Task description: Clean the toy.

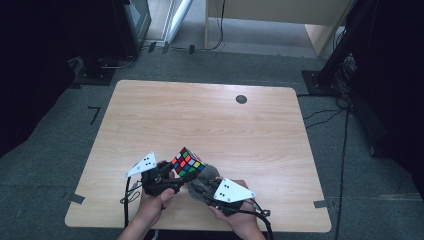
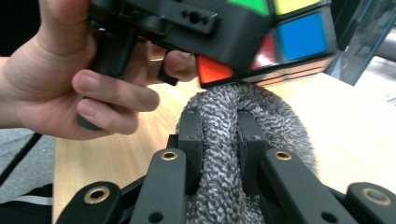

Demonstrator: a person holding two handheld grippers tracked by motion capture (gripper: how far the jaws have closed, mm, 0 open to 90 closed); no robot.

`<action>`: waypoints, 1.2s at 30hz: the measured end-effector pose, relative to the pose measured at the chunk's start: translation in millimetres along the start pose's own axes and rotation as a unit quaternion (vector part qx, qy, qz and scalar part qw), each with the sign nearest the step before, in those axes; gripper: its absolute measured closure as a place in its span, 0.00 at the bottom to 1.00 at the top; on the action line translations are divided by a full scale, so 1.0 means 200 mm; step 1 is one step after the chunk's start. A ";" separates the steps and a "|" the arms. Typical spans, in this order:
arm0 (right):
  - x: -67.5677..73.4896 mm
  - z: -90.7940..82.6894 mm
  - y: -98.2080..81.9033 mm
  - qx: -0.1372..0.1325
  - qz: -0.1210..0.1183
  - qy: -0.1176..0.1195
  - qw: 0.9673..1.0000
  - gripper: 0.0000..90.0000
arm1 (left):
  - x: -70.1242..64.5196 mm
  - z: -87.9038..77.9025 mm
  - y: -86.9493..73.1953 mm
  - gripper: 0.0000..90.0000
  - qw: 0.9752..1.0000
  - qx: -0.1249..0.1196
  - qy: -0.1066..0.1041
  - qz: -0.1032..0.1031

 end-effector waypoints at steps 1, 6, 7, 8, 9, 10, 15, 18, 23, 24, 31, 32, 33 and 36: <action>-0.01 -0.01 0.01 -0.001 -0.001 -0.005 1.000 0.86 | 0.00 0.00 0.00 0.38 1.000 -0.001 -0.001 0.000; -0.09 -0.08 0.02 -0.031 0.041 -0.036 0.998 0.86 | -0.01 0.02 -0.01 0.38 1.000 0.007 -0.003 0.002; -0.08 -0.07 0.01 -0.026 0.040 -0.033 0.998 0.86 | -0.01 0.02 -0.01 0.38 1.000 0.007 -0.003 0.003; -0.06 -0.05 0.00 -0.019 0.035 -0.026 0.999 0.86 | -0.01 0.02 -0.01 0.38 1.000 0.007 -0.004 0.003; -0.05 -0.04 0.00 -0.014 0.032 -0.020 0.999 0.86 | -0.01 0.02 -0.01 0.38 1.000 0.006 -0.004 0.004; -0.03 -0.02 -0.01 -0.008 0.026 -0.013 1.000 0.86 | -0.01 0.01 -0.01 0.38 1.000 0.005 -0.003 0.004; -0.09 -0.09 0.04 -0.034 0.035 -0.028 0.998 0.86 | -0.01 0.00 0.00 0.38 1.000 -0.001 -0.005 0.006; -0.10 -0.11 0.03 -0.036 0.035 -0.033 0.998 0.86 | -0.01 0.01 -0.01 0.38 1.000 0.005 -0.004 0.005; -0.01 -0.01 -0.01 -0.005 0.019 0.004 1.000 0.86 | -0.01 0.01 -0.01 0.38 1.000 0.003 -0.002 0.003; -0.01 0.00 -0.01 -0.003 0.016 0.008 1.000 0.85 | -0.01 0.00 0.00 0.38 1.000 0.003 -0.002 0.002; -0.10 -0.09 0.01 -0.032 0.042 -0.031 0.998 0.85 | -0.02 0.02 -0.01 0.38 1.000 0.007 -0.007 0.002; -0.08 -0.08 0.00 -0.028 0.039 -0.027 0.998 0.85 | -0.02 0.02 -0.01 0.38 1.000 0.007 -0.008 0.002; -0.07 -0.06 0.00 -0.023 0.036 -0.020 0.999 0.85 | -0.01 0.02 -0.01 0.38 1.000 0.007 -0.007 0.002; -0.01 -0.01 -0.01 -0.007 0.023 0.002 1.000 0.85 | -0.01 0.01 -0.01 0.38 1.000 0.004 -0.004 0.000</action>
Point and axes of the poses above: each handheld gripper's, and its own axes: z roughly forward along the jaws, y roughly out of its top, x roughly to its left, the point moved 3 cm from there along z, roughly forward along the jaws, and after that the axes turned 7 degrees about y, right-handed, at the moved point
